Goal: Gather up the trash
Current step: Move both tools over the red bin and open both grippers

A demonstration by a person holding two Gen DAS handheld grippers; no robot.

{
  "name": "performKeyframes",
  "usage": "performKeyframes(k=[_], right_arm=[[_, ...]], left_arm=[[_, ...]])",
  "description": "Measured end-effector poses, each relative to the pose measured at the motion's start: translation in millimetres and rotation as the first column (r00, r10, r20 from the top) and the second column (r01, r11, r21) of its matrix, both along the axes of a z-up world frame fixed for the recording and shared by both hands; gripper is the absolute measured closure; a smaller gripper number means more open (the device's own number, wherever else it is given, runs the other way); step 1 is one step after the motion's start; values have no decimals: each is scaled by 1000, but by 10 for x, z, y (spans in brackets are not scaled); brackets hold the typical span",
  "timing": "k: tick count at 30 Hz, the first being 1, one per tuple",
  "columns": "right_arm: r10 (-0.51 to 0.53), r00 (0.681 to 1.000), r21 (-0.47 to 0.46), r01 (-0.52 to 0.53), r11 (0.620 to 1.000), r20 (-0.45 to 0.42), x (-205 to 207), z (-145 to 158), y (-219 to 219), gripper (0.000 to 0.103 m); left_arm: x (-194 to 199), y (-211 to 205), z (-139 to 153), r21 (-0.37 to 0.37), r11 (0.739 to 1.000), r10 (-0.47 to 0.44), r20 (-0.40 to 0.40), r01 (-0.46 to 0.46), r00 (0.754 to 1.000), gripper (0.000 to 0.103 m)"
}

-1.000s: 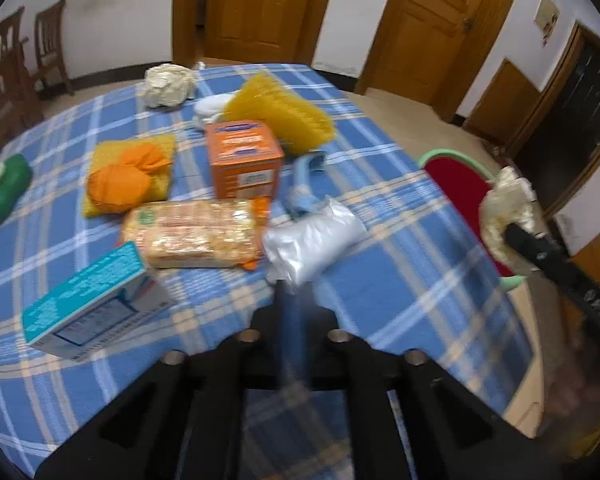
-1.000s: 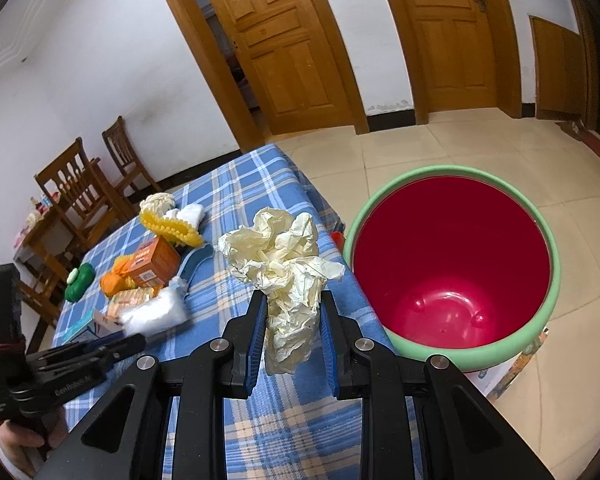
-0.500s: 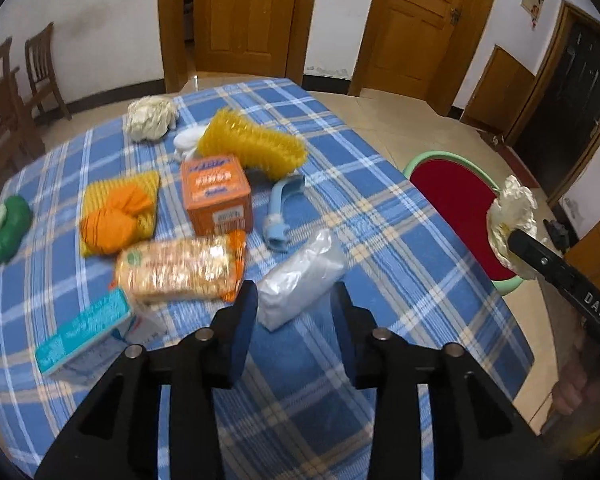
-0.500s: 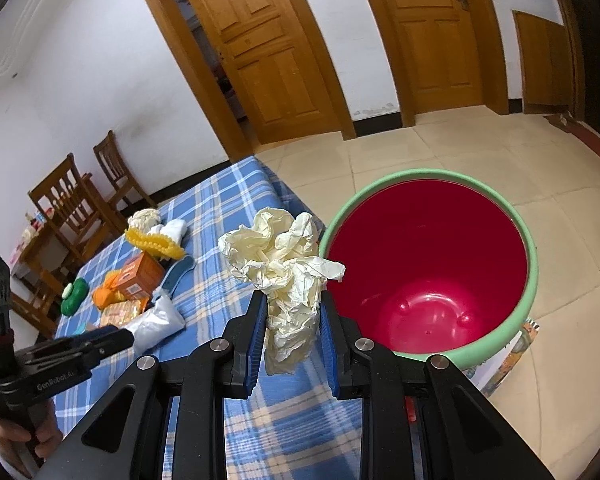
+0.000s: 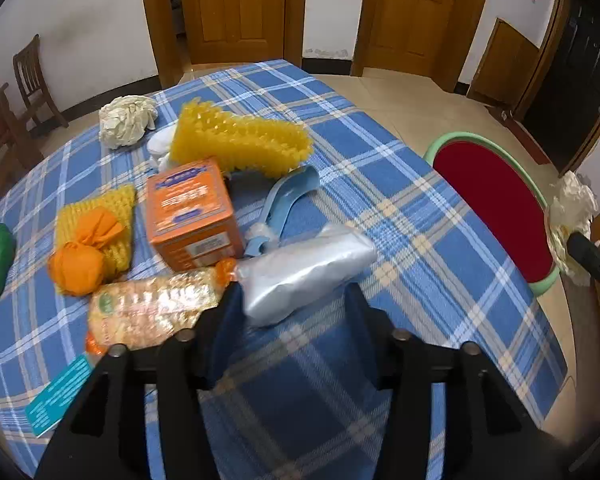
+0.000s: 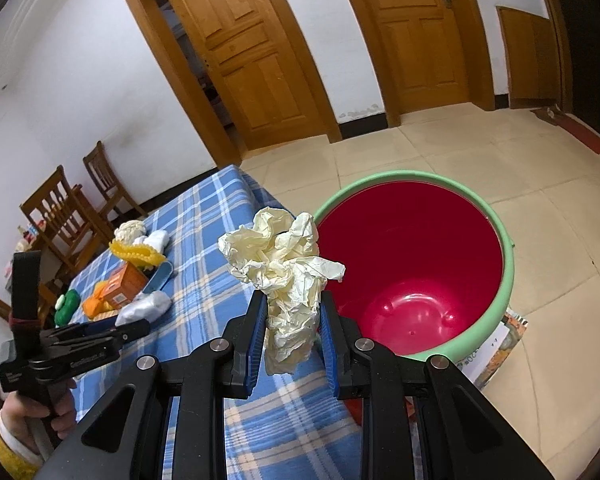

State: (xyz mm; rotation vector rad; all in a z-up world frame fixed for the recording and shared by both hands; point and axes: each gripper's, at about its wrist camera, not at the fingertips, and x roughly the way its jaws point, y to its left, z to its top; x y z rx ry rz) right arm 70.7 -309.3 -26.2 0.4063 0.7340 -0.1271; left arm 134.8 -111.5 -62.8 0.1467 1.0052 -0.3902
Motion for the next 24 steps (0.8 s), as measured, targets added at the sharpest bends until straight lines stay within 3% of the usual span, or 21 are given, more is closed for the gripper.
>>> performKeyframes(k=[5,10,11,12,15,24], right_arm=[[-1,1000,3,1,1000,-7,7,-33,-43,77],[-12,1000,3,12,1000,-14,24,-72,-124,77],[-16,1000,2,16,1000,-15,21,-80,-146,77],[-21,1000,2,21,1000,-17,21,-89,-177,77],[-32,999,3,33,999,-21,19,-102,-246,77],[-59,998,11,59,998,-20,-6,-136,-424,77]], left_arm=[[25,-101,-11,-23,1000,-16,24,16,1000,40],[117,-149,-64,-58,998,28,7,-28,1000,40],[136,-144,-78,-70,997,41,2,-41,999,44],[146,-136,-83,-77,996,55,2,-54,998,57],[164,-108,-72,-93,993,69,1,-69,998,78],[1,-156,3,-164,985,44,-37,-49,998,84]])
